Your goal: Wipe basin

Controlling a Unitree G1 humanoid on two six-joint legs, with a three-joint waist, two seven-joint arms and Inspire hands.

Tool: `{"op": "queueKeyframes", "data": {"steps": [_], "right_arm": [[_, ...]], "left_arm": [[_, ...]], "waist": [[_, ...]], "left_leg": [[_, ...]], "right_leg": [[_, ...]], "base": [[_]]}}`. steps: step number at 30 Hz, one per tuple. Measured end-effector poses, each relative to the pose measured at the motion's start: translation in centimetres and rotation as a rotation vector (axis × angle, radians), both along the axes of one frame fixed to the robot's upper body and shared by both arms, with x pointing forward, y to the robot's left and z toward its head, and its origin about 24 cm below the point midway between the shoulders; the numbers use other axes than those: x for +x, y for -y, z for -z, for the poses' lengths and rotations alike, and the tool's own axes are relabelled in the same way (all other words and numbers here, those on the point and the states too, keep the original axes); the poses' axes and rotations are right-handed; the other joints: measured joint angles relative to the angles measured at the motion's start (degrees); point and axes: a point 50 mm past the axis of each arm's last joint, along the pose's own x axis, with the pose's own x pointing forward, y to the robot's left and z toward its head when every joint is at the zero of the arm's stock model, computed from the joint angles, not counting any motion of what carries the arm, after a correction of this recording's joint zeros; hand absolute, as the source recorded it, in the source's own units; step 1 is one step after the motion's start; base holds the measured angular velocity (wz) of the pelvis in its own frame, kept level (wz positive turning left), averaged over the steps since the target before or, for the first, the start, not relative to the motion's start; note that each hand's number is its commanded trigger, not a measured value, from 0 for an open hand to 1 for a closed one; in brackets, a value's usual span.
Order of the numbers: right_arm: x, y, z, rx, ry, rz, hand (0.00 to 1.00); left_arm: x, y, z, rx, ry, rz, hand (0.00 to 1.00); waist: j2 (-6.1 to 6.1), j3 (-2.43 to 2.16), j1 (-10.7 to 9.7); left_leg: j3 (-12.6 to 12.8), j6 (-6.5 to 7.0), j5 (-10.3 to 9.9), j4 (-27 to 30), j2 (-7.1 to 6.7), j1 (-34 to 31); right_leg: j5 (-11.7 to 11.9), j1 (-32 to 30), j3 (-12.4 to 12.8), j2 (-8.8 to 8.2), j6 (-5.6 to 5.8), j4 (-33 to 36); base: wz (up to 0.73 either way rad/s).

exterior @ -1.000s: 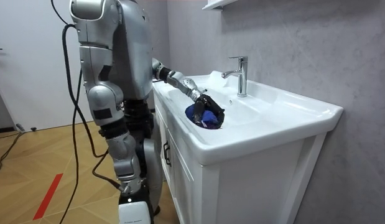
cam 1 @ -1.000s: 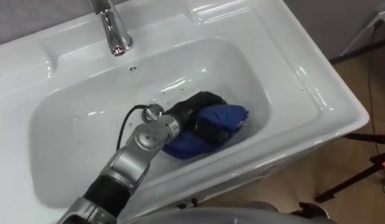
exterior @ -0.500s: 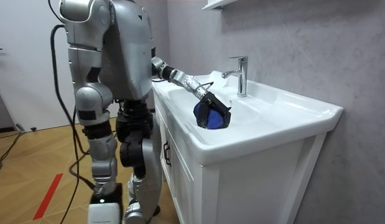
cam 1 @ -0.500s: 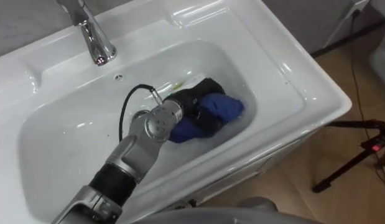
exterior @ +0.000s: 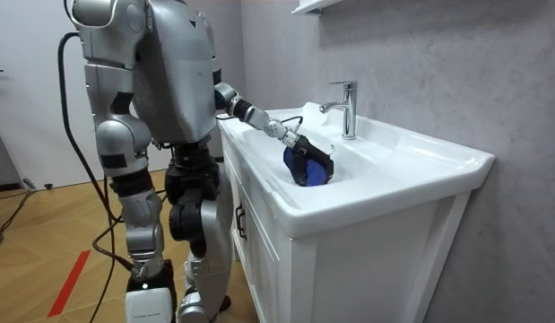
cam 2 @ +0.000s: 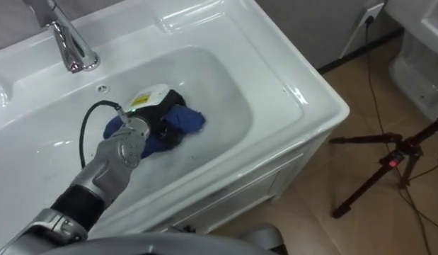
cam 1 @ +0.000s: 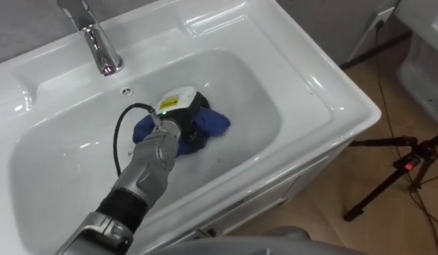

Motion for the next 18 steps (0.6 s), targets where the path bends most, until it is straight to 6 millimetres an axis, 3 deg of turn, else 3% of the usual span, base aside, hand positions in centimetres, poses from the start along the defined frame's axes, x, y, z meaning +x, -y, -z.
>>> {"op": "queueKeyframes", "data": {"steps": [11, 13, 18], "right_arm": [[-0.8, 0.7, -0.2, -0.036, 0.008, 0.069, 0.0], [-1.2, 0.7, -0.3, -0.037, -0.001, 0.07, 0.0], [-1.7, 1.1, -0.4, -0.055, -0.022, 0.098, 0.0]], "left_arm": [[-2.0, -6.3, 2.9, 0.085, -0.014, -0.304, 1.0], [-2.7, -7.2, 3.3, 0.083, -0.014, -0.361, 1.0], [-3.6, -8.3, 3.9, 0.058, -0.008, -0.472, 1.0]], "waist": [[0.72, -0.57, 1.7], [0.7, -1.13, 2.6], [0.93, -1.46, 3.8]], "left_leg": [[1.3, -0.02, 0.0, -0.5, 0.4, 2.0], [1.5, -0.02, 0.0, -0.5, 0.4, 2.3], [1.5, -0.02, 0.0, -1.1, 0.48, 3.2]], "right_leg": [[0.2, 1.0, 1.0, 0.46, -0.29, 0.0], [0.2, 1.0, 1.4, 0.49, -0.28, 0.0], [0.2, 1.2, 1.7, 0.64, -0.29, 0.1]], "base": [[-0.06], [-0.09], [-0.06]]}}
